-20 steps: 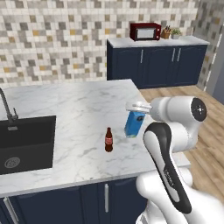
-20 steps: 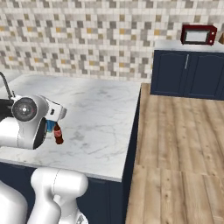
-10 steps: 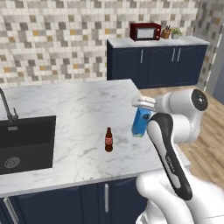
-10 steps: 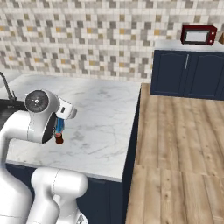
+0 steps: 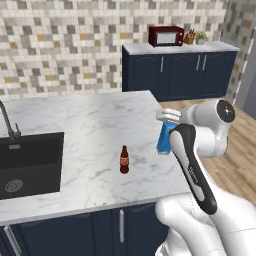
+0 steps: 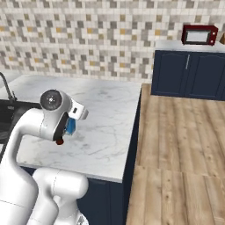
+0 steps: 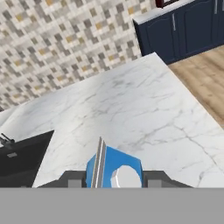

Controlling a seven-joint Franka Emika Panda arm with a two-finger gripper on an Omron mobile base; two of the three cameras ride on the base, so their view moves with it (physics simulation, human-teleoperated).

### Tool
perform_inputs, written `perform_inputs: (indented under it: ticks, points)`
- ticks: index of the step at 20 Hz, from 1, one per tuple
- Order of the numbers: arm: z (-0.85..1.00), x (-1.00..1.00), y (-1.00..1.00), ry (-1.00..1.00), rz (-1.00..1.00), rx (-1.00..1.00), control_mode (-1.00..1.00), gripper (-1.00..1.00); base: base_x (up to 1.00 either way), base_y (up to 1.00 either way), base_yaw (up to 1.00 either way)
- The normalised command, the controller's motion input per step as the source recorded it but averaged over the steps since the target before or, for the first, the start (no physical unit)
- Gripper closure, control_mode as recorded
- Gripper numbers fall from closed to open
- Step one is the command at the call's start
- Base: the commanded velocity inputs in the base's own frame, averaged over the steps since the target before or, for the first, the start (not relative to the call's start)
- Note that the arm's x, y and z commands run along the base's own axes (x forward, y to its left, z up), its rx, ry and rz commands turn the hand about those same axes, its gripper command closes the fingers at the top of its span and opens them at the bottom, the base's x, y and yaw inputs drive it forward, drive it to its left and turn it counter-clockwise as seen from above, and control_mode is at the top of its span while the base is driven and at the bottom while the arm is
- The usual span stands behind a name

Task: Move the drinks to the dining counter.

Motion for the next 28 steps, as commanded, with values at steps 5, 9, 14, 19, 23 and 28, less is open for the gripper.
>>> perform_inputs:
  ticks: [5,9,14,19,23,28]
  points:
    - [-0.54,0.5,-0.01,0.0,-0.01,-0.1,-1.0,1.0,0.0,0.0,0.0]
    - [-0.46,0.42,0.0,0.0,0.0,-0.08,-1.0,1.0,0.0,0.0,0.0]
    - [-0.24,0.2,-0.06,0.0,0.0,0.0,-1.0,1.0,0.0,0.0,0.0]
    - [-0.15,0.17,-0.04,0.0,0.0,0.0,-1.0,1.0,0.0,0.0,0.0]
    - [-0.23,0.16,0.0,0.0,0.0,0.0,-1.0,1.0,0.0,0.0,0.0]
    - [-0.28,0.12,0.0,0.0,0.0,0.0,-1.0,1.0,0.0,0.0,0.0]
